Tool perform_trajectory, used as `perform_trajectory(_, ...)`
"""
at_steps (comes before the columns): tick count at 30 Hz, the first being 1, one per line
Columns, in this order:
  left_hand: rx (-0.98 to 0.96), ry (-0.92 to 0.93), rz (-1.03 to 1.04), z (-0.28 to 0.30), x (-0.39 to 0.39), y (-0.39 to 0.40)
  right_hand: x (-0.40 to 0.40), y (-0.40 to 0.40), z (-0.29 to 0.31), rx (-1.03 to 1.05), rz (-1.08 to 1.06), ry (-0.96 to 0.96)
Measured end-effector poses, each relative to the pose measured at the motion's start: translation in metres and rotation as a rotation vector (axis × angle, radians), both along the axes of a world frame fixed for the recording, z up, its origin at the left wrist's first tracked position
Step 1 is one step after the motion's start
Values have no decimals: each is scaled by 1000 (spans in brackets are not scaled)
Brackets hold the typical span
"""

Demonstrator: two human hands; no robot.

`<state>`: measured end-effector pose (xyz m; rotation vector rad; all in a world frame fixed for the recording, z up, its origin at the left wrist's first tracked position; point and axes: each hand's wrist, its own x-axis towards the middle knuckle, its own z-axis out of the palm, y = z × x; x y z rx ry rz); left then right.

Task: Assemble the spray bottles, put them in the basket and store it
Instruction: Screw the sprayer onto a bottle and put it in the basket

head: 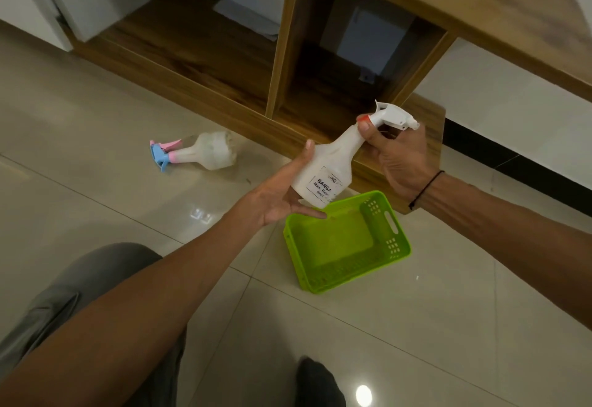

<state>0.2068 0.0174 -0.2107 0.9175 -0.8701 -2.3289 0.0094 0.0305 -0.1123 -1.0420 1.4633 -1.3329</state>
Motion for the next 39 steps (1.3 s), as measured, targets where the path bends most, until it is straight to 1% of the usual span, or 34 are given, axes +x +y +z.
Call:
perform_trajectory(2,-50,61,-55,-1,1,1,-2,-1,2,1,16,0)
perform_trajectory(3,-102,43,-79,-2,0,1,-3,-1,3,7,36,-2)
perform_trajectory(6,-268,-111,-104,-2,-4,0,-11,0,-2,58,93,-21)
perform_trajectory(9,-506,-357,-3,-4,-5,-2,-18,1,-8,113,122,-18)
perform_trajectory(11,-675,-479,84,-7,-7,-1,-18,1,-11,127,135,2)
perform_trajectory(14,-863,-584,209,-11,-12,2,-12,0,-13,118,68,35)
perform_trajectory(16,-948,-661,288,-11,-15,3,-7,0,-14,99,-4,40)
perform_trajectory(19,-1069,-752,364,-17,-17,5,0,3,-16,80,-42,19)
perform_trajectory(21,-1095,-763,375,-21,-20,7,3,4,-16,77,-67,-9)
perform_trajectory(24,-1017,-691,363,-23,-24,9,6,3,-13,58,-77,-47)
perform_trajectory(26,-991,-666,303,-22,-22,6,8,2,-10,52,-26,-58)
perform_trajectory(29,-1016,-651,206,-19,-13,-4,8,5,-10,35,11,-49)
perform_trajectory(34,-1071,-641,125,-15,-12,-7,5,11,-24,31,-131,19)
perform_trajectory(37,-1052,-624,146,-19,-18,-6,7,11,-31,-15,-143,178)
perform_trajectory(39,-1033,-611,156,-20,-18,-9,8,8,-31,2,-137,232)
